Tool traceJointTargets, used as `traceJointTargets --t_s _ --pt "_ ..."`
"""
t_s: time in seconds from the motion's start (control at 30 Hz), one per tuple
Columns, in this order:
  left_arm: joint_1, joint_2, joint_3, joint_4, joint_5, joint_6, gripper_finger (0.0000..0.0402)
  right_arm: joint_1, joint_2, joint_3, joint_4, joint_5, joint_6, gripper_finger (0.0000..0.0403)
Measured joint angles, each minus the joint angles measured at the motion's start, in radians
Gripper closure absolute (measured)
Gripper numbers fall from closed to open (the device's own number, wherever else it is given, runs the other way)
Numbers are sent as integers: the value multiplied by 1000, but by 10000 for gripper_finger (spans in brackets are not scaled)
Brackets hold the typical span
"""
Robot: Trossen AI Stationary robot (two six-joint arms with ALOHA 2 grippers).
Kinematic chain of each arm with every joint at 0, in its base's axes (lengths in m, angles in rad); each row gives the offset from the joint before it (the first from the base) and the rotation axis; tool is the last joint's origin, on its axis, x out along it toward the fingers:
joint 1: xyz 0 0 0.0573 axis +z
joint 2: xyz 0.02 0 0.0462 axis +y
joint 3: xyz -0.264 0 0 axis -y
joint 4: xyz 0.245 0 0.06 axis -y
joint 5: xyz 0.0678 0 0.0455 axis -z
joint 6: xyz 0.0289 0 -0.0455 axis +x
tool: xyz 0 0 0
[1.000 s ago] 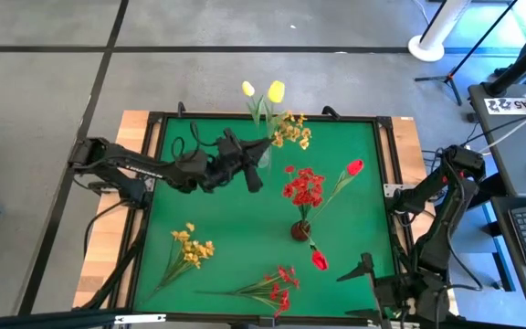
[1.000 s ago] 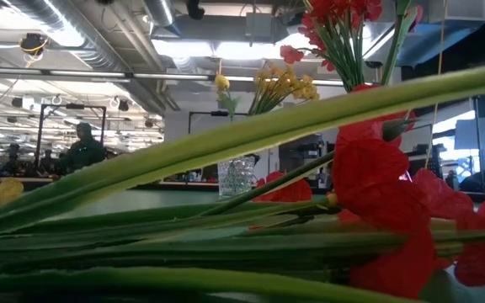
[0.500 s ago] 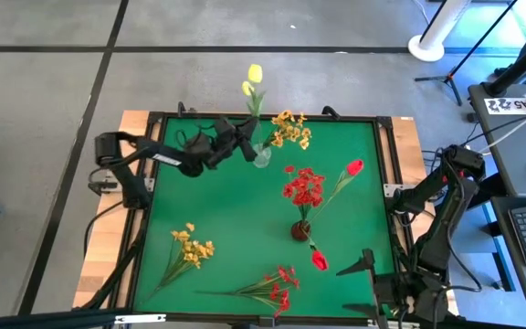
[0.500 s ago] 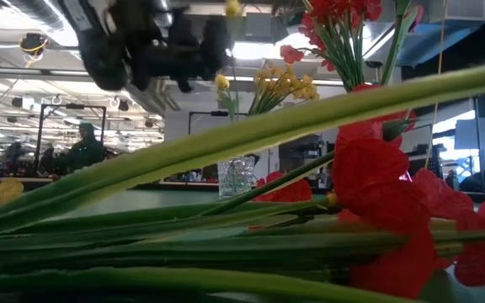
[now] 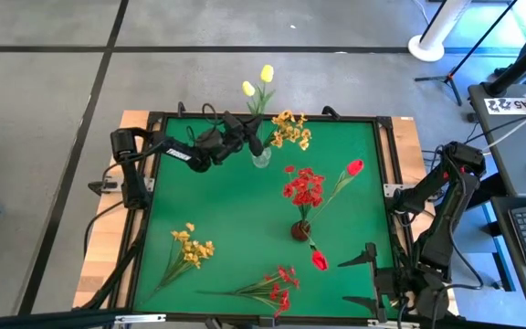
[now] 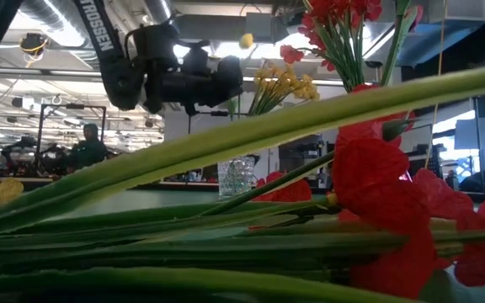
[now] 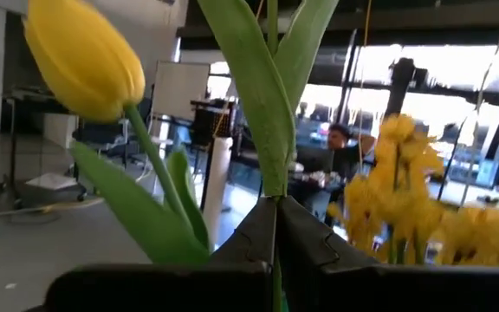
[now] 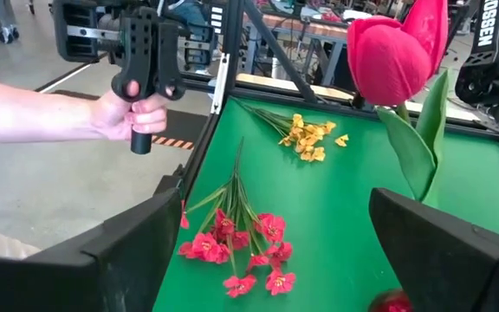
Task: Sort flowers into vase by color
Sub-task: Put the top yellow flower into the transparent vase, then put the yellow flower into the transparent vase
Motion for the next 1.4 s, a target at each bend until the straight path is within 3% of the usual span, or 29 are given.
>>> traceJointTargets --t_s 0.23,0.43,0.73,1.03,1.2,1.4 --pt "-26 0 0 -110 0 1 398 0 0 0 -3 0 2 33" --pt "-77 -1 0 -174 -10 47 370 0 0 0 -2 0 2 33" --pt "-175 -70 0 -357 -213 134 316 0 0 0 -12 -2 15 33" --pt "-288 -305 0 -743 -397 126 252 0 1 0 -31 -3 17 33" --pt "-402 -515 1 -1089 -390 -84 223 0 1 0 -31 -9 18 33" --pt "-568 -700 1 -1603 -114 -589 219 0 1 0 -31 -11 21 33"
